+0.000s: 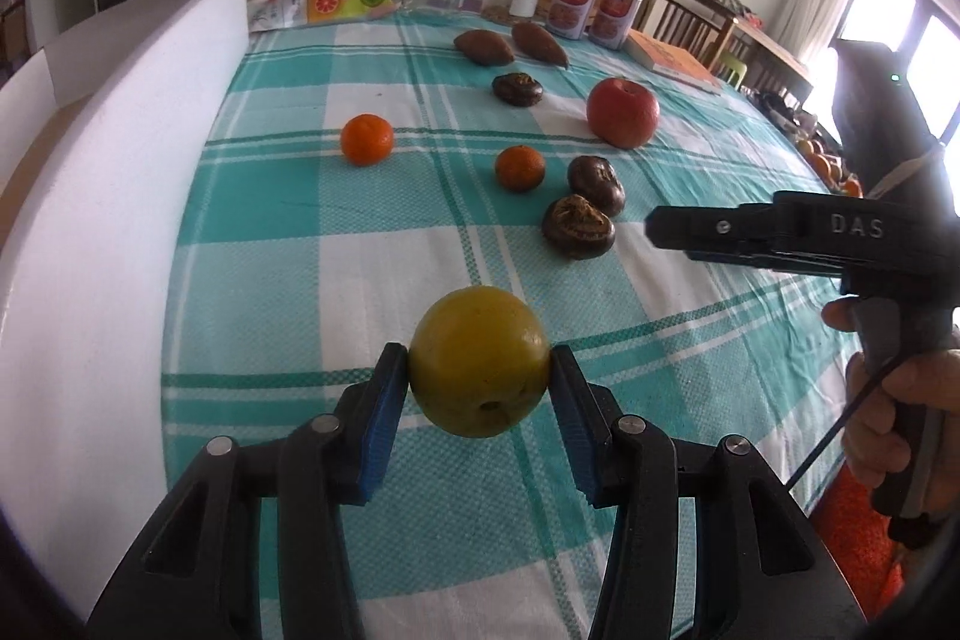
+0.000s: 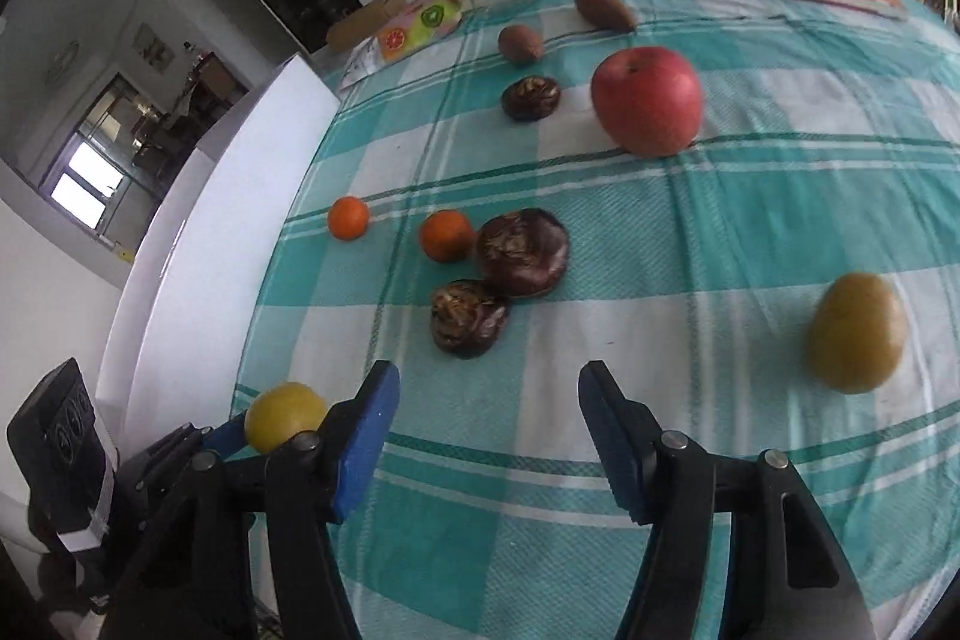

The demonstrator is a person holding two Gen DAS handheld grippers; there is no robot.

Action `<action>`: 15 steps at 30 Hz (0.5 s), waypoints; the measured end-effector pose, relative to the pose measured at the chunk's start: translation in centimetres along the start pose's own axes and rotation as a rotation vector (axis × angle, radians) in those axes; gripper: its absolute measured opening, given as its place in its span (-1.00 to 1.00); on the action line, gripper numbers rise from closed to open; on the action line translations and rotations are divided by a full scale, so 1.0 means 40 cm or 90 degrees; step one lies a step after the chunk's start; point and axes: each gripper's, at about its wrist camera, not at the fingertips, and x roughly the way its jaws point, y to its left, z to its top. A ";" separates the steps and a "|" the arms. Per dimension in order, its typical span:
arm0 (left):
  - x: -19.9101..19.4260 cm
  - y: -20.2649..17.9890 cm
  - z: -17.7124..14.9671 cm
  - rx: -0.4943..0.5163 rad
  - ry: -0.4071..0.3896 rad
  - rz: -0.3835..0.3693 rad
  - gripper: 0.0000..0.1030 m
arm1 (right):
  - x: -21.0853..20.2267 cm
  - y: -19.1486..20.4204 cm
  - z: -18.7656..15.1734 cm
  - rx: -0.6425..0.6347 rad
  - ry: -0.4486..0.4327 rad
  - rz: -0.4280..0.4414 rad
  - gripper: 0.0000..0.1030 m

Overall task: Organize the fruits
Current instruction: 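Grasp the dark brown wrinkled fruit with the right tool while the left holds the yellow fruit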

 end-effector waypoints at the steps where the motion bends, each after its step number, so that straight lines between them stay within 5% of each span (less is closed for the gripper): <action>1: -0.005 0.003 -0.001 -0.001 -0.003 0.002 -0.04 | 0.028 0.013 0.005 -0.003 0.009 -0.006 0.24; 6: -0.020 0.006 0.000 -0.012 -0.009 -0.014 -0.04 | 0.131 0.050 0.035 -0.014 0.002 -0.071 0.24; 8: -0.034 0.005 0.003 -0.014 -0.012 -0.027 -0.04 | 0.125 0.046 0.037 -0.014 -0.024 -0.090 -0.23; 15: -0.172 0.043 0.037 -0.046 -0.051 -0.084 -0.04 | -0.017 0.069 -0.001 -0.010 -0.055 -0.011 -0.24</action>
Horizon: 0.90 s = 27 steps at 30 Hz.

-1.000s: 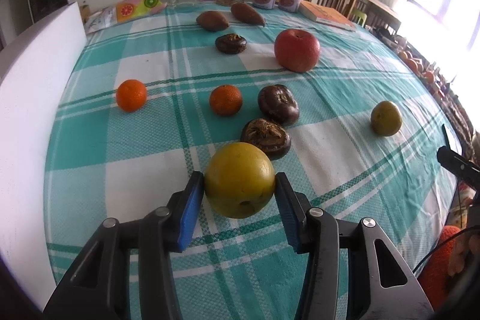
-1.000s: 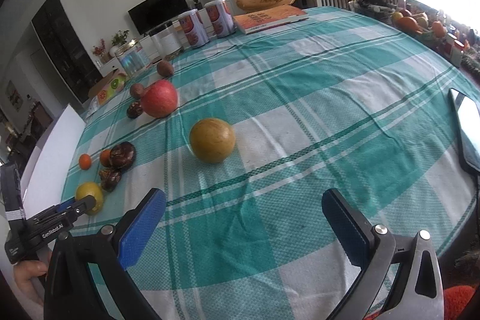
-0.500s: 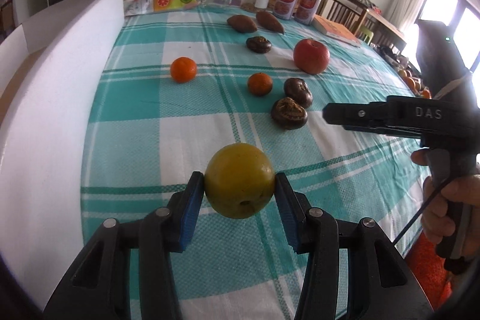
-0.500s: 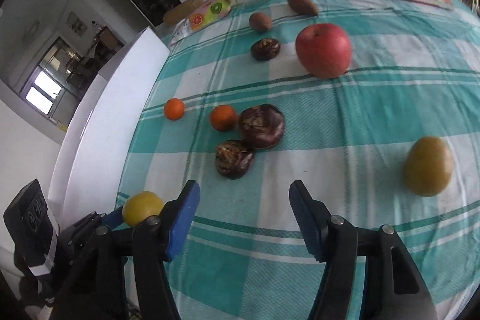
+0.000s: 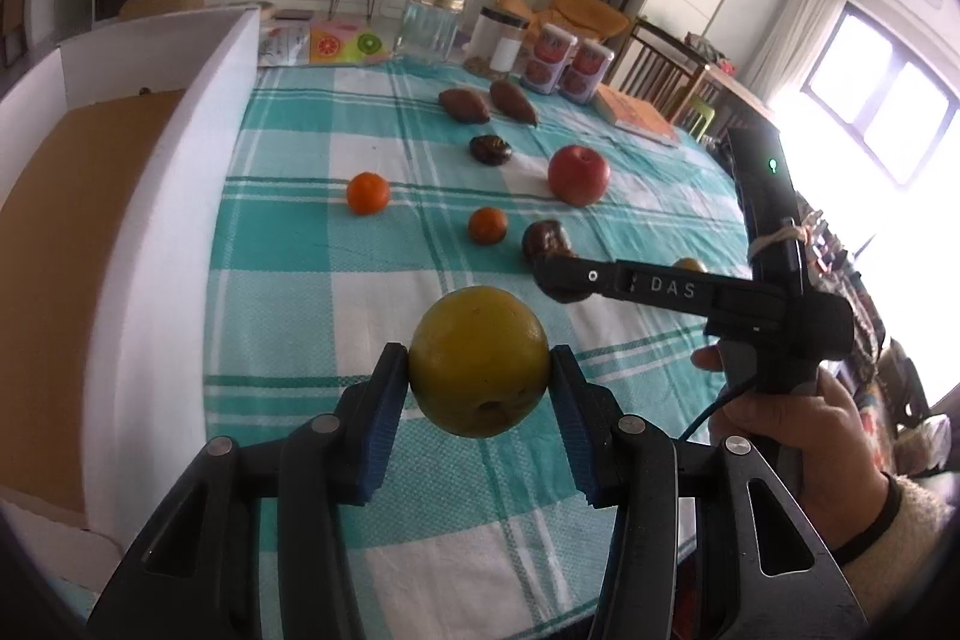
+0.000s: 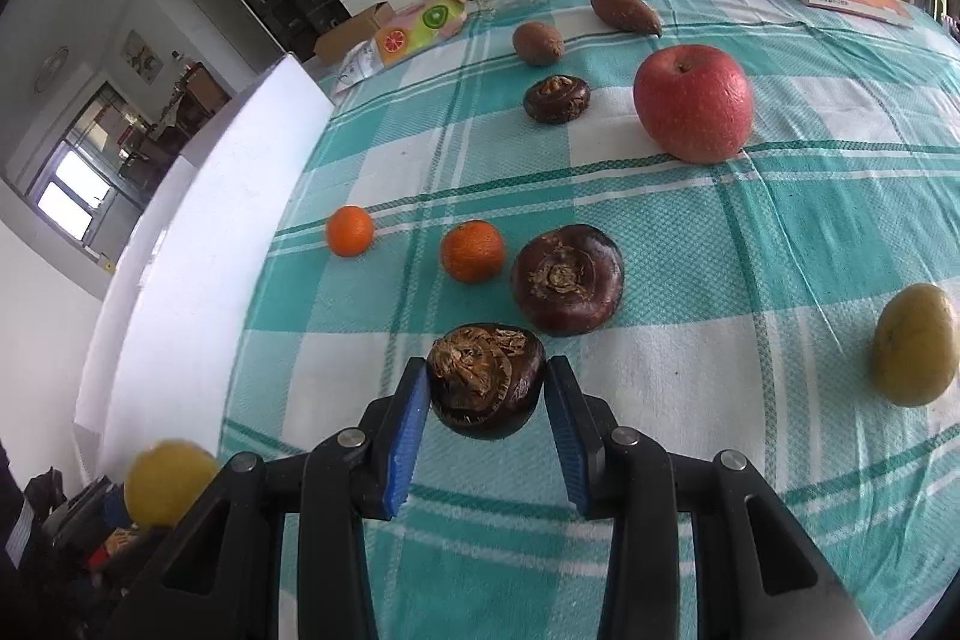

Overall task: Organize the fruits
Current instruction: 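Grasp the dark brown wrinkled fruit with the right tool while the left holds the yellow fruit, then carry both fruits over the cardboard box and open both tools to drop them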

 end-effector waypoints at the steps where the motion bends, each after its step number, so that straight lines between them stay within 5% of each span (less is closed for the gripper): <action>1: -0.032 0.010 0.015 -0.008 -0.013 -0.007 -0.04 | -0.019 0.026 0.004 -0.007 0.000 0.025 -0.24; 4: -0.133 0.066 0.063 -0.023 -0.068 0.023 -0.04 | -0.064 0.158 0.019 -0.056 -0.002 0.107 -0.23; 9: -0.214 0.226 0.086 -0.053 -0.104 0.215 -0.04 | -0.029 0.433 0.013 -0.162 0.028 0.234 -0.23; 15: -0.194 0.383 0.019 -0.107 -0.052 0.329 -0.03 | 0.104 0.628 -0.045 -0.269 0.094 0.228 -0.22; 18: -0.178 0.405 0.002 -0.119 -0.040 0.344 0.03 | 0.121 0.638 -0.049 -0.269 0.097 0.210 0.01; 21: -0.179 0.386 0.007 -0.113 -0.060 0.349 0.44 | 0.075 0.594 -0.031 -0.246 0.063 0.216 0.06; 27: -0.186 0.281 0.051 -0.041 -0.150 0.332 0.45 | -0.025 0.399 -0.047 -0.228 -0.027 0.115 0.39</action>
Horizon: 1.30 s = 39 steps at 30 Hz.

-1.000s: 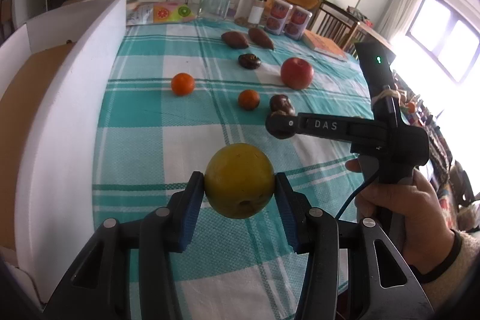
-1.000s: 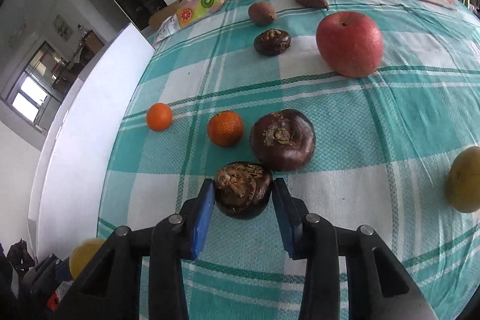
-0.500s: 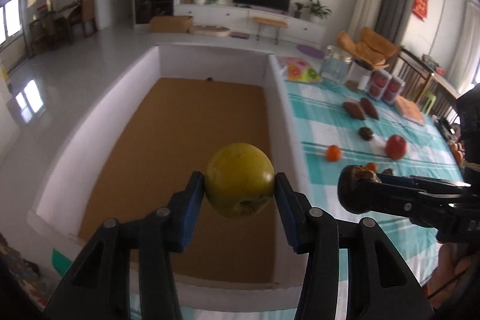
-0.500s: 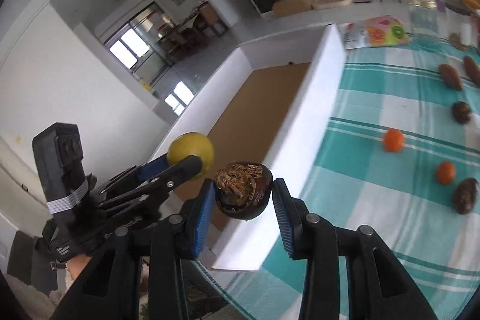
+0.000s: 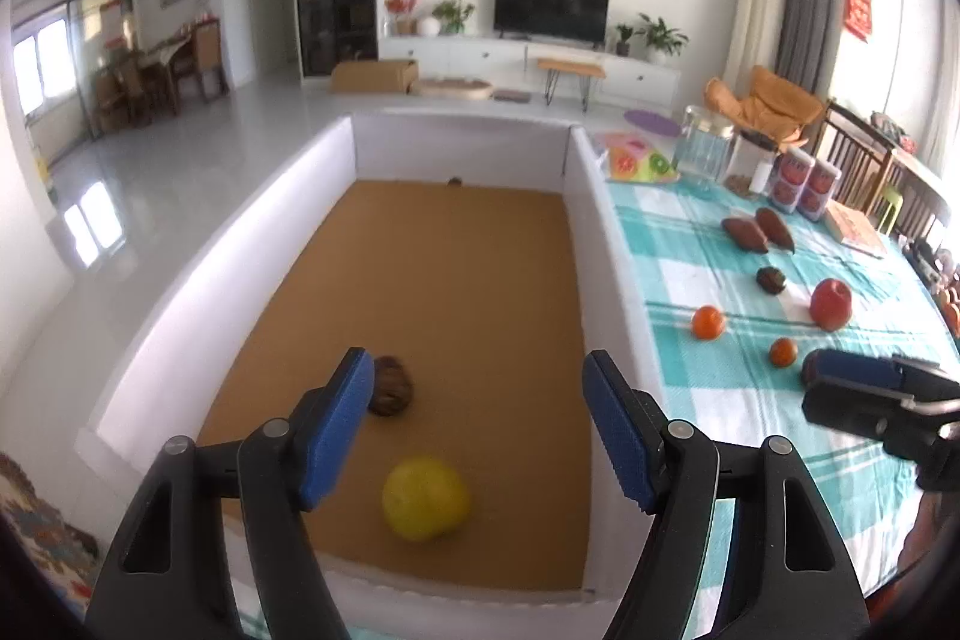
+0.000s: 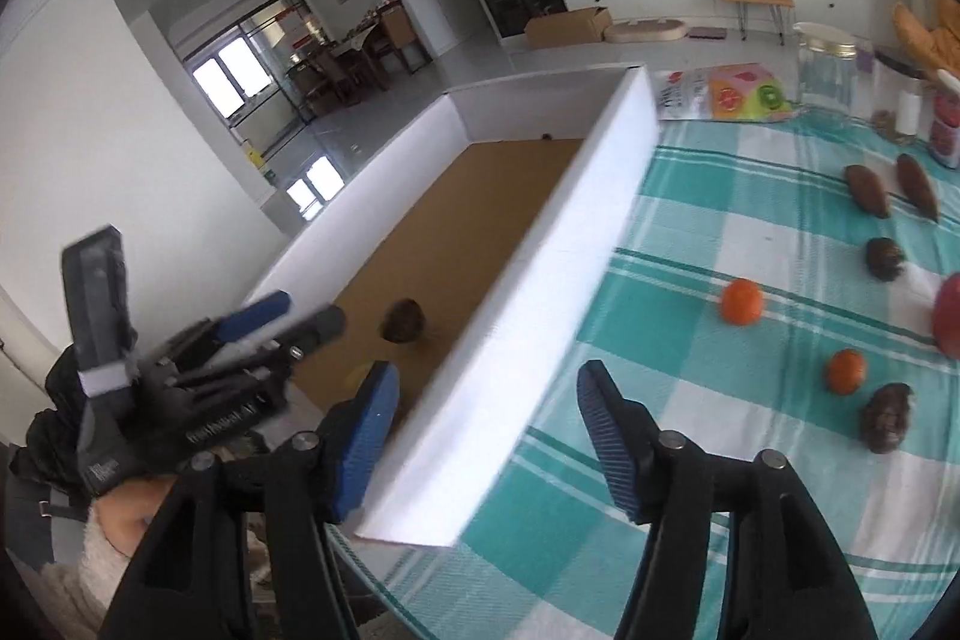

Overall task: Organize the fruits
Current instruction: 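Carry both fruits over the cardboard box and open both tools to drop them, then move both open tools back over the tablecloth toward the remaining fruits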

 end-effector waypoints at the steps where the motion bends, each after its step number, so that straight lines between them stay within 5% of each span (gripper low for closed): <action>1: -0.001 -0.021 0.007 0.016 -0.013 -0.005 0.46 | -0.014 -0.035 -0.031 0.002 -0.007 -0.029 0.44; 5: 0.042 -0.106 0.010 0.095 -0.029 0.007 0.48 | -0.040 -0.185 -0.167 0.027 0.004 -0.152 0.44; 9: 0.112 -0.175 -0.015 0.156 0.039 -0.006 0.47 | -0.106 -0.302 -0.269 0.084 -0.009 -0.223 0.44; 12: 0.075 -0.212 -0.024 0.187 0.001 0.005 0.48 | -0.152 -0.357 -0.302 0.115 -0.032 -0.265 0.44; 18: 0.032 -0.237 -0.066 0.180 0.016 -0.016 0.48 | -0.197 -0.385 -0.313 0.156 -0.069 -0.277 0.45; 29: 0.001 -0.279 -0.095 0.180 0.020 -0.009 0.48 | -0.176 -0.423 -0.339 0.197 -0.037 -0.304 0.46; 34: -0.078 -0.307 -0.068 0.159 -0.082 0.045 0.60 | -0.180 -0.432 -0.345 0.206 -0.037 -0.321 0.46; 37: -0.148 -0.368 -0.057 0.180 -0.152 0.004 0.68 | -0.183 -0.429 -0.344 0.202 -0.039 -0.342 0.66; 39: -0.171 -0.421 -0.060 0.202 -0.154 -0.050 0.74 | -0.185 -0.428 -0.343 0.200 -0.041 -0.350 0.71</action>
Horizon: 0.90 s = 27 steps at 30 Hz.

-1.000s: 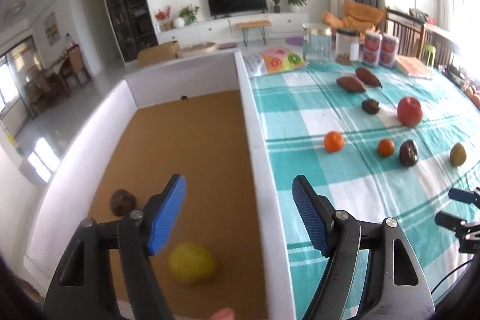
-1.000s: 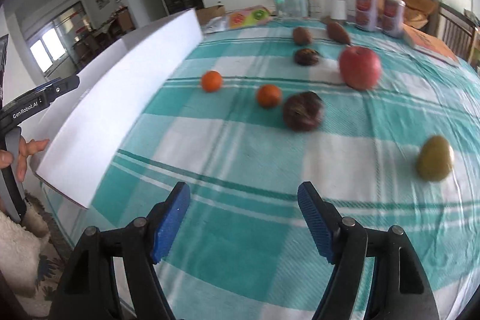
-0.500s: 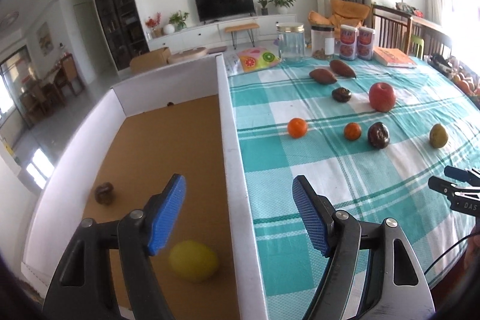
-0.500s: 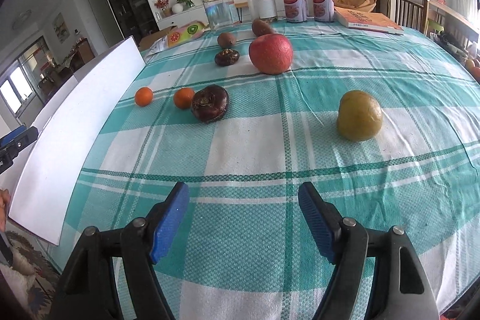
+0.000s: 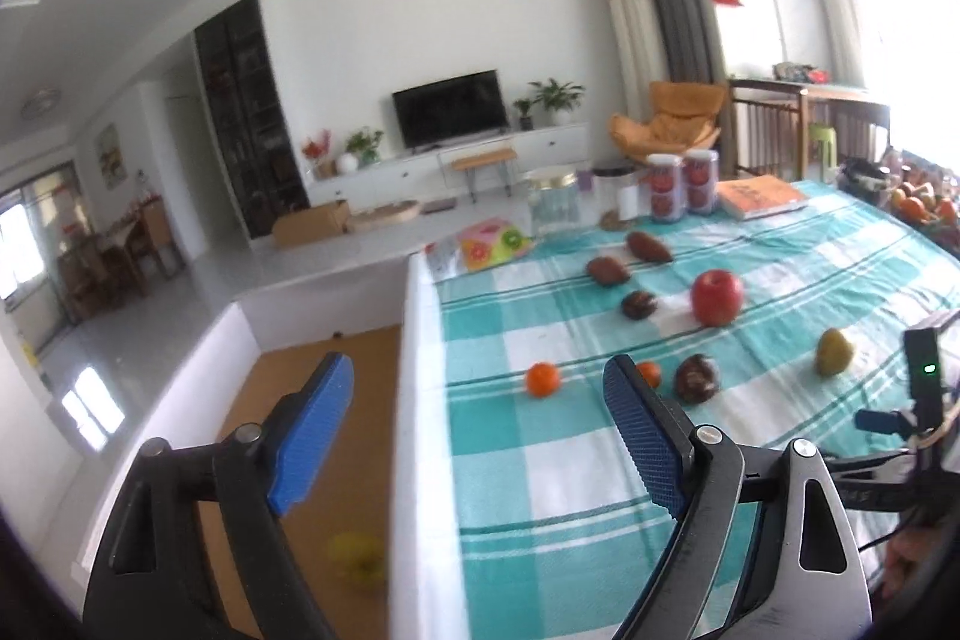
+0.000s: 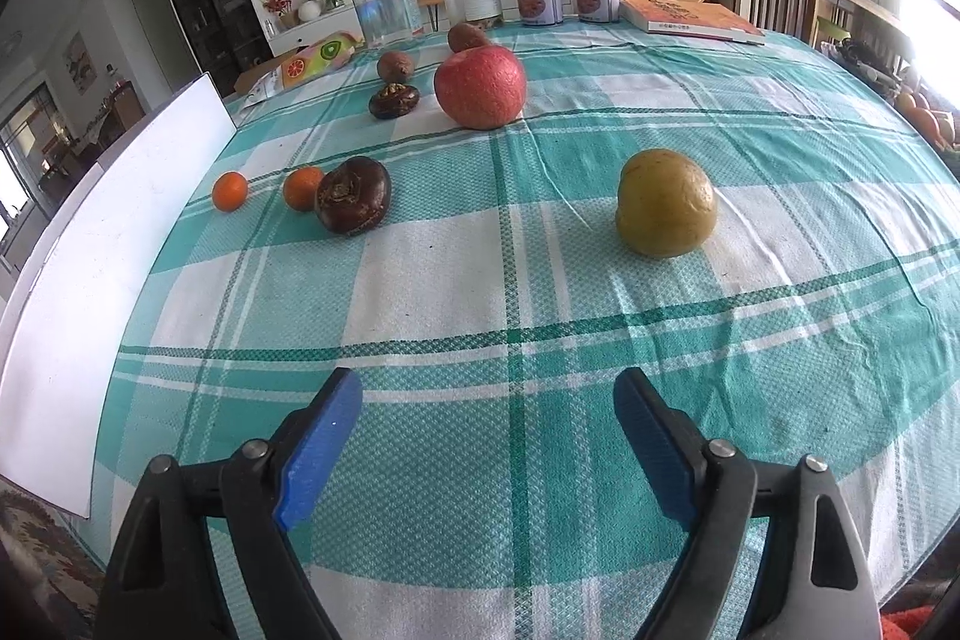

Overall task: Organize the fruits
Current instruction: 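Move both open tools back over the tablecloth toward the remaining fruits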

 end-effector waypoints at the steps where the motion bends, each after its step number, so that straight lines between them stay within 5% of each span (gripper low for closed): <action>1: 0.001 -0.026 0.003 0.005 0.007 -0.030 0.75 | 0.000 0.000 0.000 -0.001 -0.001 -0.002 0.71; 6: 0.071 -0.160 -0.042 0.004 0.113 -0.184 0.75 | -0.003 -0.008 0.000 0.002 -0.003 -0.017 0.71; 10: 0.148 -0.227 -0.111 -0.008 0.189 -0.241 0.75 | -0.003 -0.015 -0.002 0.010 0.001 -0.022 0.71; 16: 0.268 -0.225 -0.190 -0.039 0.269 -0.205 0.75 | 0.007 -0.015 -0.004 0.010 0.013 -0.022 0.71; 27: 0.334 -0.195 -0.240 -0.036 0.285 -0.150 0.75 | 0.031 -0.010 -0.008 0.004 0.038 -0.024 0.79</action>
